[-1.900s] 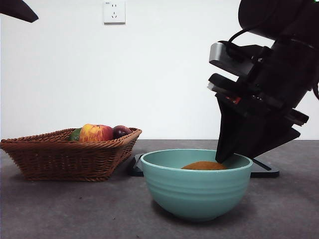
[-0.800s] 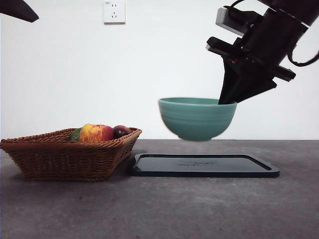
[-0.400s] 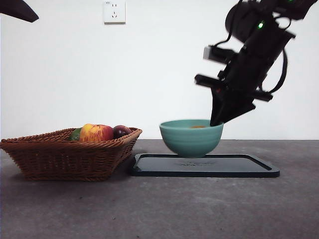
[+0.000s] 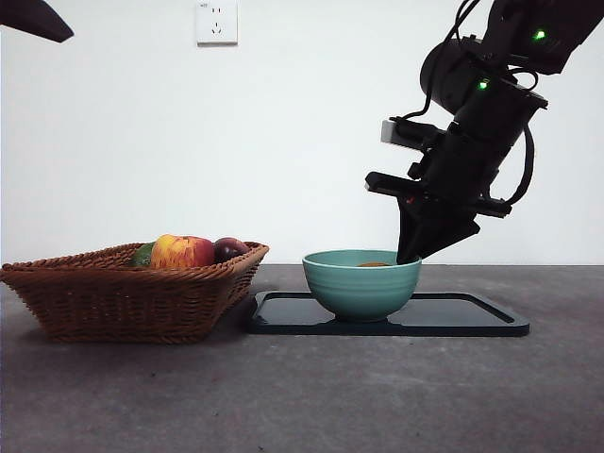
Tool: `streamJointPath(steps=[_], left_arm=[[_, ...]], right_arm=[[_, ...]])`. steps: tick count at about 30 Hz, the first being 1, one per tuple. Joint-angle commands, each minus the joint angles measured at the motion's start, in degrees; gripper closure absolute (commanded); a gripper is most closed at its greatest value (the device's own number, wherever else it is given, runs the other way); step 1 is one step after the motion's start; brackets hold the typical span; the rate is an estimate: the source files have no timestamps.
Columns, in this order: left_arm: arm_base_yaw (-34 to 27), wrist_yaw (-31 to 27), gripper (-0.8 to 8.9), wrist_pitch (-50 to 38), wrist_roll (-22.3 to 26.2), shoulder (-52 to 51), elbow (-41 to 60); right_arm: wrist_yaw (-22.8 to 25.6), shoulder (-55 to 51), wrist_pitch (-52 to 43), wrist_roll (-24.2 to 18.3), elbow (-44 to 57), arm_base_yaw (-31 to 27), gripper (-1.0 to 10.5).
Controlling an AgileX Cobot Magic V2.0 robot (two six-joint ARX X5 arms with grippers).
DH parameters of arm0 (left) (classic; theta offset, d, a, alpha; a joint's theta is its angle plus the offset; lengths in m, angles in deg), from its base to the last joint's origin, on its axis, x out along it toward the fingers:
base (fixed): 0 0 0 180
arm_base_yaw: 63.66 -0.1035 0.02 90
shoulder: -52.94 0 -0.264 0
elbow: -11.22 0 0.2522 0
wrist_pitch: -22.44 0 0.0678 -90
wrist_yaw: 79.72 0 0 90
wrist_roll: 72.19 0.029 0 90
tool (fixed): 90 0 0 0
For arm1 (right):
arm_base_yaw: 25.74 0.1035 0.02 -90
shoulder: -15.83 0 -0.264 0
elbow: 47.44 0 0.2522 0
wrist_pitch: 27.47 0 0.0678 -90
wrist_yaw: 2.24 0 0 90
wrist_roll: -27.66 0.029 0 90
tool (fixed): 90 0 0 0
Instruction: Pick up the wifruite, put it on the bowl, pick up the plate, put it on desk
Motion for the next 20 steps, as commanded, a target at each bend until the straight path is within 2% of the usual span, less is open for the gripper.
streamJointPath(steps=[1,4,9,15,20], left_arm=[[0.3,0.2,5.01,-0.4,0.9,0.3,-0.3],[0.3,0.2,5.01,-0.4,0.9,0.3,-0.3],[0.3,0.2,5.01,-0.4,0.9,0.3,-0.3],[0.3,0.2,5.01,-0.4,1.0,0.3,-0.3],[0.3,0.2,5.01,-0.5,1.4,0.3,-0.3]], right_arm=[[-0.1,1.1,-0.6,-0.4,-1.3,0.2,9.3],[-0.1,1.1,0.0,-0.2,-1.3,0.2,9.1],[0.1,0.4,0.2,0.2,-1.3,0.1,7.5],[0.0,-4.1,1.5,0.7,-1.6,-0.2,7.5],[-0.1,-12.0,5.1,0.7,-1.6,-0.2,7.5]])
